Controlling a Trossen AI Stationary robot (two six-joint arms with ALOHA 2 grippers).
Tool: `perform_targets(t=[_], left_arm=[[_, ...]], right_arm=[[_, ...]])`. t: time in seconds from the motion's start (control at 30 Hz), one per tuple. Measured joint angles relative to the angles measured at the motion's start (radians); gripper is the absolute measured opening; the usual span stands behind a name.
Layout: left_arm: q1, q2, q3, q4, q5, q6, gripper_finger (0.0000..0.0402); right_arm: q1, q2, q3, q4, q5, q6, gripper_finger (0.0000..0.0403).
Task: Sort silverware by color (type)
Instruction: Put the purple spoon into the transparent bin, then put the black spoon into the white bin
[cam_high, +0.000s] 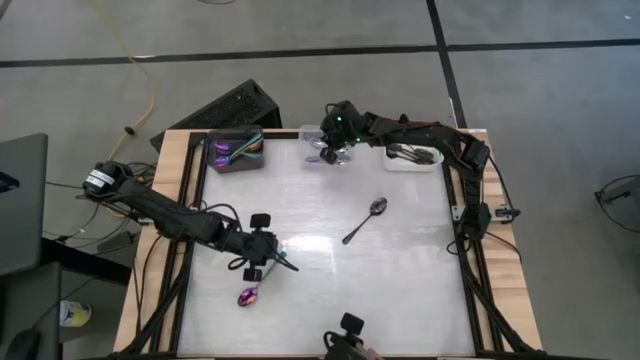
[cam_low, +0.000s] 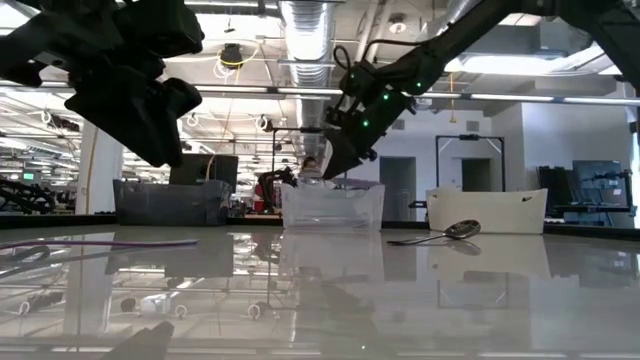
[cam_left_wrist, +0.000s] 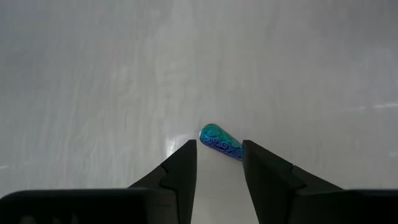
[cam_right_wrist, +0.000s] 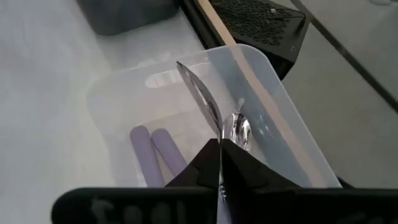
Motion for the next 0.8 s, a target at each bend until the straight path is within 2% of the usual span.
perform_targets(t=[0.23,0.4,0.57,0.7,0.8], left_arm=[[-0.001,0.0,0.0,-0.005,0.017,-0.007,0.0114],[-0.001,0.0,0.0,-0.005,0.038,-0.016,0.0114],[-0.001,0.0,0.0,-0.005,0.055,-0.028,0.0114],[-0.002,0.0,0.0,-0.005,0.059,-0.044,0.0114],[-0.006,0.0,0.0,-0.004,0.059,-0.05,0.0114]], right_arm=[[-0.022,-0.004,0.0,-0.004,-0.001,0.122,0.0099],[-0.027,-0.067,0.0,-0.102,-0.001,0.059,0.0152],[0.016,-0.211,0.003,-0.356,-0.082,0.035,0.0181],[0.084,-0.314,0.002,-0.605,-0.176,0.0,0.0184],[0.15,-0.375,-0.038,-0.727,-0.194,-0.046,0.0179]])
